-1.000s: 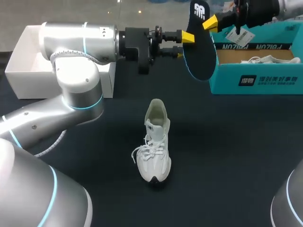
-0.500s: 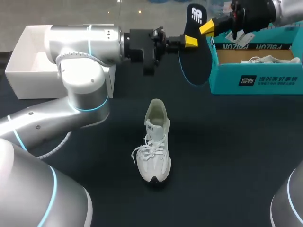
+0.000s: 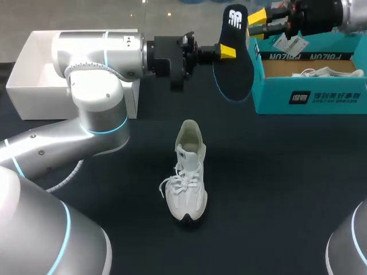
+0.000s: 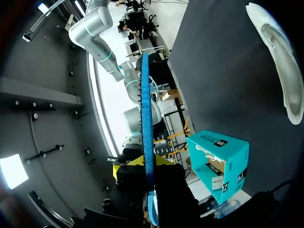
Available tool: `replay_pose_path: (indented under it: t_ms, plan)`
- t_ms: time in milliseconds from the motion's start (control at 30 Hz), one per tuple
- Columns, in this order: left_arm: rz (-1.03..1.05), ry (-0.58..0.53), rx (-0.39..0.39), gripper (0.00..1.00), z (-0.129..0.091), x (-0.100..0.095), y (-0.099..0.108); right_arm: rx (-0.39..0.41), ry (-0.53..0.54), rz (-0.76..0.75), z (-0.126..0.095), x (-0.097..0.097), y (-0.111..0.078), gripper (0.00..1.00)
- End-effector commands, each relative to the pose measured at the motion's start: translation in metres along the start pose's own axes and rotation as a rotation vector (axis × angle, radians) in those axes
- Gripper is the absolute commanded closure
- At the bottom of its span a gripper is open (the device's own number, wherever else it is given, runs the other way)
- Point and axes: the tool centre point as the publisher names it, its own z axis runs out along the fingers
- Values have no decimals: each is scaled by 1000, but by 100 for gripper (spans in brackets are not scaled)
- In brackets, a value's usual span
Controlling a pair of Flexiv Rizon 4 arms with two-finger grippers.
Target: Take the shoe out of the shoebox, open the shoe tongue, remove and reinsert the insole, then place the shoe into the shoebox
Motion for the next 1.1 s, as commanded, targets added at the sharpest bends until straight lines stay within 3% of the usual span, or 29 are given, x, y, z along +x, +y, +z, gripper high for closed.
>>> replay_pose_path:
  t_ms: [33, 300, 433, 500, 1100]
  plan:
    - [-18, -6, 3, 100, -17, 0, -2, -91, -15, -8, -8, 6, -19, 0]
    - [-50, -7, -1, 100, -28, 4, 1, -106, -37, 32, -19, 10, -44, 0]
    - [-66, -8, -1, 100, -30, 5, 2, -76, -40, 49, -25, 15, -53, 0]
    - [-77, -10, 3, 100, -32, 7, 2, -144, -23, 30, -29, 18, -54, 0]
    - [-114, -23, 23, 100, -40, 3, -6, -126, -54, 45, -27, 15, -53, 0]
